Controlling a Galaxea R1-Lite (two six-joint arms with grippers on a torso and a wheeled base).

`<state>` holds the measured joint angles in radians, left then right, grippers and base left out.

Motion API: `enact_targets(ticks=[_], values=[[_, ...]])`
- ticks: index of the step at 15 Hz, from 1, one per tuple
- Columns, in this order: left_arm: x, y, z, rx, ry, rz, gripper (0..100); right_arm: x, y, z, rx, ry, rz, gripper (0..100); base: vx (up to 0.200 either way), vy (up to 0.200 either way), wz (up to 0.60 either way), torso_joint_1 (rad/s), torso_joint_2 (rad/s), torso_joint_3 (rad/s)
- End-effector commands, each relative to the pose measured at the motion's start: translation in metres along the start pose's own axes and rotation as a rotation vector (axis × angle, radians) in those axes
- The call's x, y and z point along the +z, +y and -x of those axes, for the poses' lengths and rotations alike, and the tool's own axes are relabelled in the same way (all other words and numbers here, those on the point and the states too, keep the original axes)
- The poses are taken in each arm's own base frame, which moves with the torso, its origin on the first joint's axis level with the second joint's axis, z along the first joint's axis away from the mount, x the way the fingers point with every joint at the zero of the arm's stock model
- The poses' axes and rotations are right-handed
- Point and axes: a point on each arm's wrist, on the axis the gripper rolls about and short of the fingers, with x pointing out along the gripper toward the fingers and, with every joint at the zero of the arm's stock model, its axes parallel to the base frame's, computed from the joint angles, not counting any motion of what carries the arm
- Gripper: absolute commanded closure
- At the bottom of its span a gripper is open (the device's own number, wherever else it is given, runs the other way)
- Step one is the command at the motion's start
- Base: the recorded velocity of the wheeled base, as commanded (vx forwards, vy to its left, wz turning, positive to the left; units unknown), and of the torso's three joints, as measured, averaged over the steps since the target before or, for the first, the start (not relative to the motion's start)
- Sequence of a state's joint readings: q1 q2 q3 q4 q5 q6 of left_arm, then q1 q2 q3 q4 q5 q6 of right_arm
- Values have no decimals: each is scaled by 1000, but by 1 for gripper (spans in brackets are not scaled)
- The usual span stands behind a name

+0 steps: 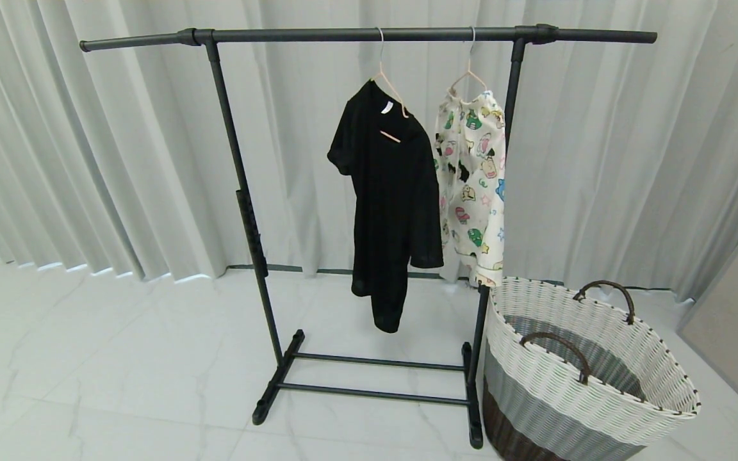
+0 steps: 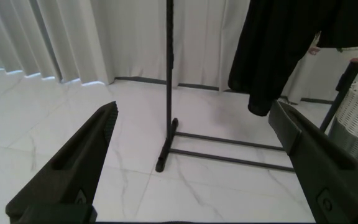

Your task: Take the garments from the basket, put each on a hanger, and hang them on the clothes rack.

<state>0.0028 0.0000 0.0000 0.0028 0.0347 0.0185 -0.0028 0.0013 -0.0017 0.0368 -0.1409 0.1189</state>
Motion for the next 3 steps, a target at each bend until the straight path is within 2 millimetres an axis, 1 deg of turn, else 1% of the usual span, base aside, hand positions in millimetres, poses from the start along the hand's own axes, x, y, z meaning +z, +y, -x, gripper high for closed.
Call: enact_targets(ticks=[1, 3], values=[[0, 0, 0, 1, 0, 0, 0, 0, 0, 0, -1, 2, 1, 0, 0, 0, 0, 0, 0, 0], [0, 0, 0, 1, 0, 0, 0, 0, 0, 0, -1, 2, 0, 0, 0, 0, 0, 0, 0, 0]])
